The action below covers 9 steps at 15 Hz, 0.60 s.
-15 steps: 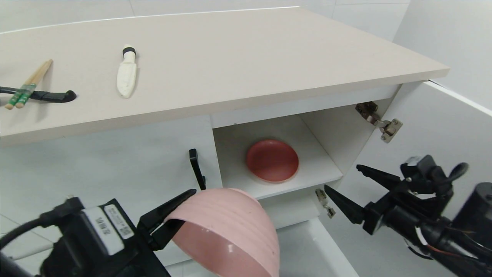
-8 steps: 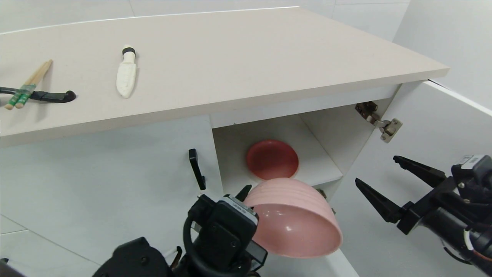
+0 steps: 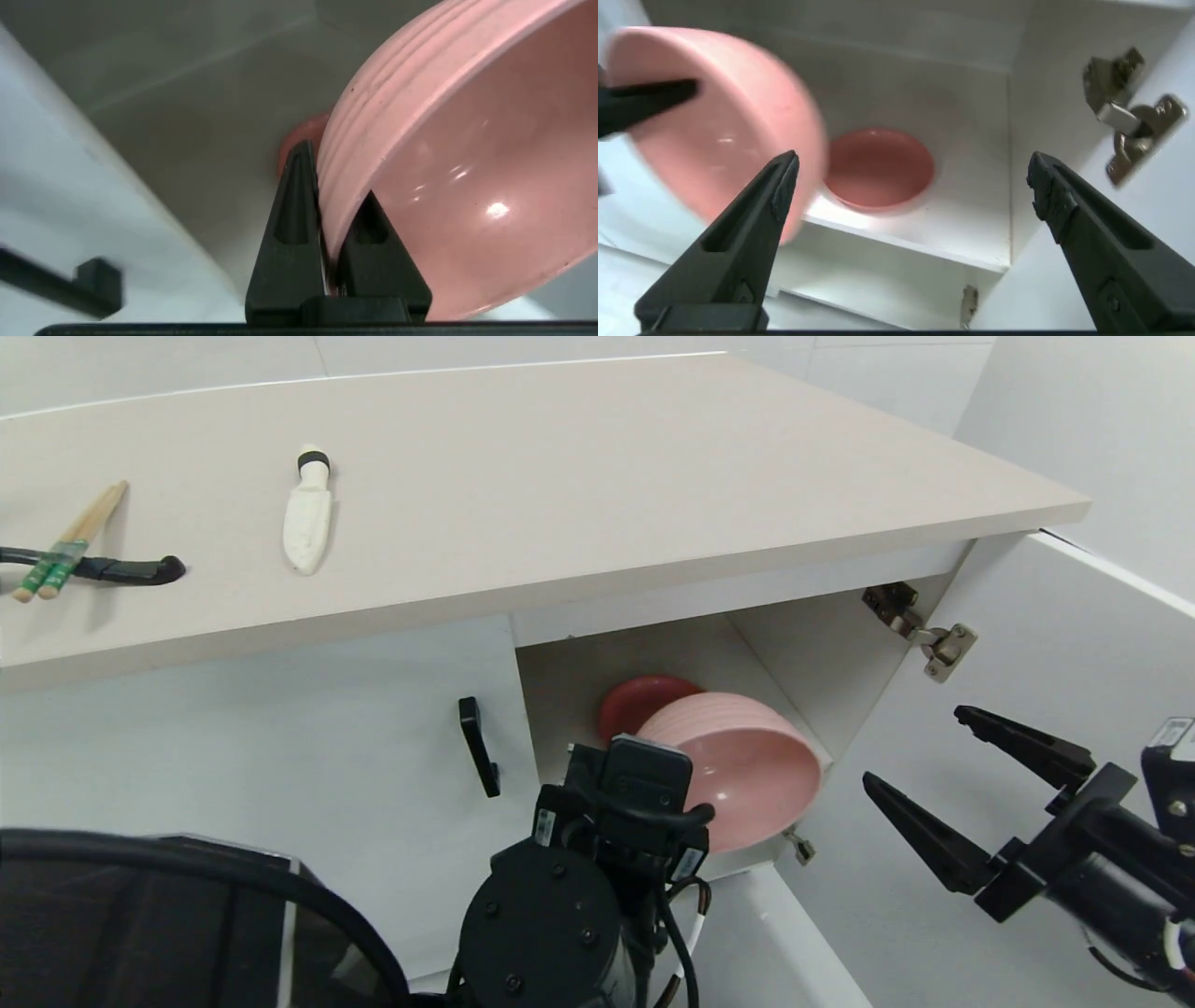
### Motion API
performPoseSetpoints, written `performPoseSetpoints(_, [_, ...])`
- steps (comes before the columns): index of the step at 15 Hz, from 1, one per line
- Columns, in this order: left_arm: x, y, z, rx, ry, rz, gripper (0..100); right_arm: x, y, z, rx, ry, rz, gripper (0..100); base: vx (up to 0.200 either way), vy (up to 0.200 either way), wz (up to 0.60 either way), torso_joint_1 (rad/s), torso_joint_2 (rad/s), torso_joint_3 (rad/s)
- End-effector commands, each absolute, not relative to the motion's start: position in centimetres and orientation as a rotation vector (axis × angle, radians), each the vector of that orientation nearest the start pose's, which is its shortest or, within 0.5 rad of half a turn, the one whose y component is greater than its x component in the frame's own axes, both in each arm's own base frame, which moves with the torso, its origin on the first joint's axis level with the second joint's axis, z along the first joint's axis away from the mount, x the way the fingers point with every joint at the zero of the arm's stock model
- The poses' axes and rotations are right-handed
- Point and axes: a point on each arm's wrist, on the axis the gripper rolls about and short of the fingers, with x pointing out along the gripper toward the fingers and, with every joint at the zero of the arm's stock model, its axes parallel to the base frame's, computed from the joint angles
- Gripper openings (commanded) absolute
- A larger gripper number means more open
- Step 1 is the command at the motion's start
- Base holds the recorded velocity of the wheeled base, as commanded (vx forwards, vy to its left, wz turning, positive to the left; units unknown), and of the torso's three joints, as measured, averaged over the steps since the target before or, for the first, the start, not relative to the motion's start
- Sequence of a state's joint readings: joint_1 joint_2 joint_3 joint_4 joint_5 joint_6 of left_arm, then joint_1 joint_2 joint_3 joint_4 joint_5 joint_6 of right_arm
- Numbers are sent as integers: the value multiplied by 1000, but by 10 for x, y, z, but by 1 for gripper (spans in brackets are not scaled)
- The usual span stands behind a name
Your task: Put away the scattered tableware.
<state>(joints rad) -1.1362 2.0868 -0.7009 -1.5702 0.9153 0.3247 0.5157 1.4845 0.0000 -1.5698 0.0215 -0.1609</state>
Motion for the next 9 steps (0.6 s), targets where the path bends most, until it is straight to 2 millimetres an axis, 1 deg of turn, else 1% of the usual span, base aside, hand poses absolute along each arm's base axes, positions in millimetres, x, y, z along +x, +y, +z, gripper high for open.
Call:
performPoseSetpoints(1, [170,-318,123,117,-142,-168,0,142,84,142,-132,-141,544,100,0,0,0,0,0,0])
performPoseSetpoints(3, [166,-320,124,111,-146,-183,0,141,85,142,-132,-139,550,100,0,0,0,0,0,0])
performPoseSetpoints(6, [150,-327,126,76,-153,-259,0,146,86,138,-134,-112,547,100,0,0,0,0,0,0])
performPoseSetpoints(7, [148,-327,128,58,-157,-279,0,150,85,136,-136,-100,528,100,0,0,0,0,0,0])
performPoseSetpoints(9, [146,-327,132,41,-164,-294,0,156,79,138,-134,-110,478,100,0,0,0,0,0,0])
